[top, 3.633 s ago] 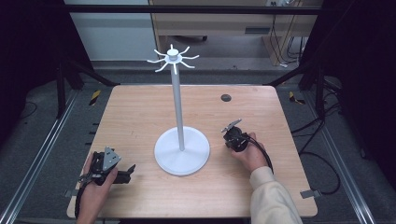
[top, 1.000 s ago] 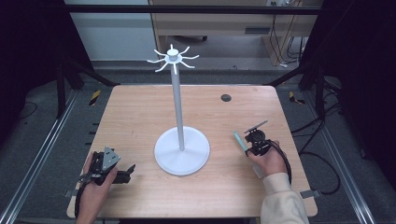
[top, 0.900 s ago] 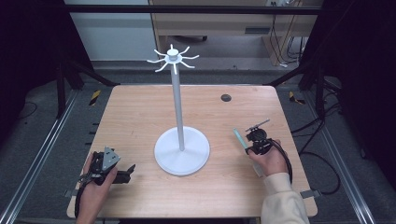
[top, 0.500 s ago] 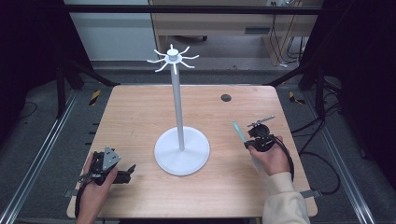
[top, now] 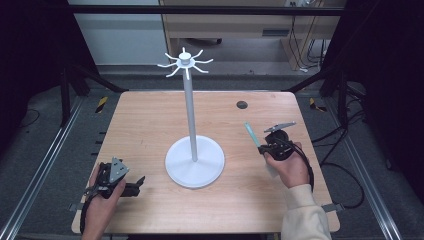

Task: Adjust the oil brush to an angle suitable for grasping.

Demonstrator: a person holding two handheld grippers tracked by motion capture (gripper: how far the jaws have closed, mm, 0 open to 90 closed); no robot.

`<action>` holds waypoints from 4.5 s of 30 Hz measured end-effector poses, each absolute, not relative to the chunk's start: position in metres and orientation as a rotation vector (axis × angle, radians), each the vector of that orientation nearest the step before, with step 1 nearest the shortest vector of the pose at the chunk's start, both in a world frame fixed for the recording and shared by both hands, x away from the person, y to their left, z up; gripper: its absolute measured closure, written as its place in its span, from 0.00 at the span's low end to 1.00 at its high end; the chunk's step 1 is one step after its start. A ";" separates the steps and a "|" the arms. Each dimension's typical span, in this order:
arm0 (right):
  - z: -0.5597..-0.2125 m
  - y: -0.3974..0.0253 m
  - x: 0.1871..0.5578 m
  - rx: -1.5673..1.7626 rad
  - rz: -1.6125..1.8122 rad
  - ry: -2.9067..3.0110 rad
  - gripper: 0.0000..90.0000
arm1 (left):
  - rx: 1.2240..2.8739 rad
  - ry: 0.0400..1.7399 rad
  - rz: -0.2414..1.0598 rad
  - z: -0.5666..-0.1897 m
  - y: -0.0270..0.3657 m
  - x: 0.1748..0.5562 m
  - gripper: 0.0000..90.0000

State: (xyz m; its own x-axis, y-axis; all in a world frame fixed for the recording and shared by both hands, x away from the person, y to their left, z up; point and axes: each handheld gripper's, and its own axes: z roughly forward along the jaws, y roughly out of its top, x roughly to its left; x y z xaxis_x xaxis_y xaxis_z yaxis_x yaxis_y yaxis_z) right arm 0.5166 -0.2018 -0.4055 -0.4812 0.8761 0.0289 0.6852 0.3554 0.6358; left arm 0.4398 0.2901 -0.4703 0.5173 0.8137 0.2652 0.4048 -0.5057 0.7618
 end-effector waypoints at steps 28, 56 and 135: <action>-0.357 -0.191 0.503 1.215 1.152 2.195 0.92 | 2.118 0.991 0.828 -0.469 0.291 0.438 0.03; -0.308 -0.166 0.500 1.066 1.334 2.093 0.92 | 2.105 0.992 0.833 -0.468 0.292 0.437 0.03; -0.250 -0.150 0.443 0.782 1.599 1.931 0.92 | 2.096 0.994 0.822 -0.468 0.293 0.437 0.03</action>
State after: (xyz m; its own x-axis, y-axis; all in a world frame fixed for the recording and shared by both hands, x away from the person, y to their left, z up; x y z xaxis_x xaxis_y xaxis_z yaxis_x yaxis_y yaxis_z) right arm 0.4427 -0.1499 -0.2496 -0.7043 0.7096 -0.0231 0.1094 0.1405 0.9840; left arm 0.4367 0.2925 -0.4681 0.5121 0.8213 0.2514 0.4013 -0.4876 0.7754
